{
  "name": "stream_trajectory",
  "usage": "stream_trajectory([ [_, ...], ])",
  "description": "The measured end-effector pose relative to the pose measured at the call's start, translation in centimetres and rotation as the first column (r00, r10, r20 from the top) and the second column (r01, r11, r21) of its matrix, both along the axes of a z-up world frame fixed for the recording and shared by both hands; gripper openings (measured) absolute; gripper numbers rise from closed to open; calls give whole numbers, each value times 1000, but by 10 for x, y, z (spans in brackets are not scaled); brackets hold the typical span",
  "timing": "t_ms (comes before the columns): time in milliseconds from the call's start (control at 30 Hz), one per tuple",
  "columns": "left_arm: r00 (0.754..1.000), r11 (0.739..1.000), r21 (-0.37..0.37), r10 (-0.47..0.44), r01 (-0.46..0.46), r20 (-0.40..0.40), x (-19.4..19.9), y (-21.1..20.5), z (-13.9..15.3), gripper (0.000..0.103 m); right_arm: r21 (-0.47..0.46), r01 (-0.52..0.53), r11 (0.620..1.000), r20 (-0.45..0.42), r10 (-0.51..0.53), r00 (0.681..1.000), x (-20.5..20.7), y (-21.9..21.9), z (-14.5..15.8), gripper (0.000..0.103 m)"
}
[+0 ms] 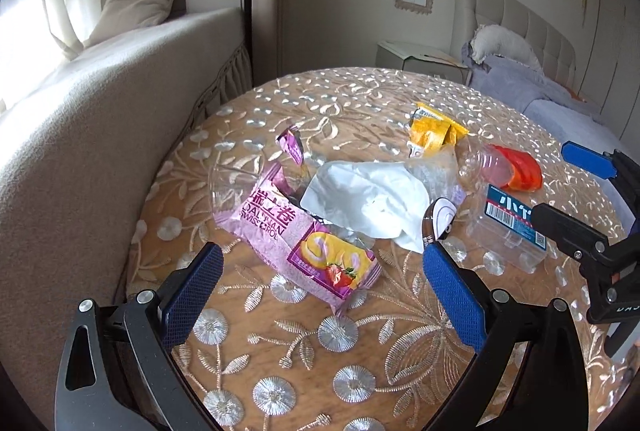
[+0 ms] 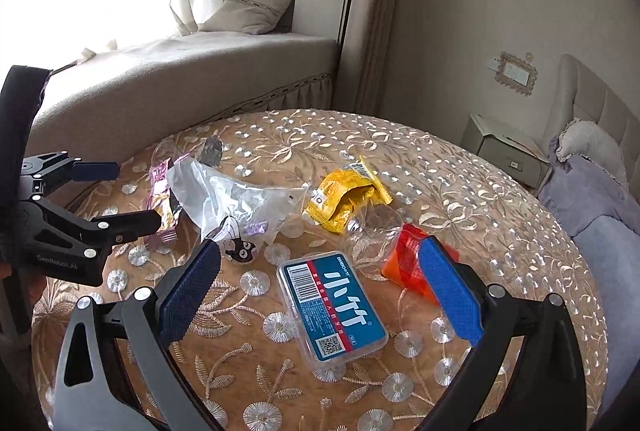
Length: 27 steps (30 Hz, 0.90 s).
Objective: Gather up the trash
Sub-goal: 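Grasp the blue toothbrush box with the right gripper while the left grasps the pink wrapper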
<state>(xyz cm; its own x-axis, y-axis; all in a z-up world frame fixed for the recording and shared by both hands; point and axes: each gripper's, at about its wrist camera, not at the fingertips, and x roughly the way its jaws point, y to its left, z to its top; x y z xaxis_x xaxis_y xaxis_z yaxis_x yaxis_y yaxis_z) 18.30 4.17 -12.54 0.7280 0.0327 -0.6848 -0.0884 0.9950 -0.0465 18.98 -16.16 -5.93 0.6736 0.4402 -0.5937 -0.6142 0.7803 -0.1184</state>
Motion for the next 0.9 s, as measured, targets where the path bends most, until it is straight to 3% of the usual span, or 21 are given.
stream_trajectory([
  [200, 996, 999, -43, 5, -9, -91, 23, 5, -18, 98, -56, -13, 998, -67, 10, 998, 13, 6, -22, 99],
  [433, 988, 998, -55, -5, -3, -155, 45, 1, -33, 98, -58, 4, 998, -173, -14, 985, 33, -5, -43, 99],
  [600, 986, 999, -45, -19, 12, -164, 54, -2, -36, 98, -53, -2, 999, -232, -11, 973, 43, -7, -51, 98],
  [633, 987, 999, -47, -18, 11, -158, 55, -1, -35, 95, -51, 0, 999, -241, -12, 971, 44, -7, -52, 95],
  [667, 988, 999, -48, -18, 11, -152, 55, 0, -35, 87, -49, -3, 999, -251, -9, 968, 46, -7, -53, 89],
  [700, 989, 999, -44, -15, 8, -146, 55, 1, -33, 80, -47, -10, 999, -262, -3, 965, 47, -7, -53, 73],
  [733, 990, 999, -42, -11, 5, -138, 56, 2, -32, 63, -46, -19, 999, -280, 5, 960, 48, -7, -55, 65],
  [800, 991, 999, -40, -10, 5, -131, 56, 6, -31, 47, -55, -24, 998, -288, 7, 958, 48, -5, -57, 61],
  [833, 992, 999, -41, -6, 1, -127, 54, 8, -30, 32, -61, -28, 998, -282, 10, 959, 46, -3, -57, 60],
  [900, 994, 996, -88, -15, 6, -109, 49, 14, -29, 23, -80, -28, 996, -263, 6, 965, 43, 0, -57, 60],
])
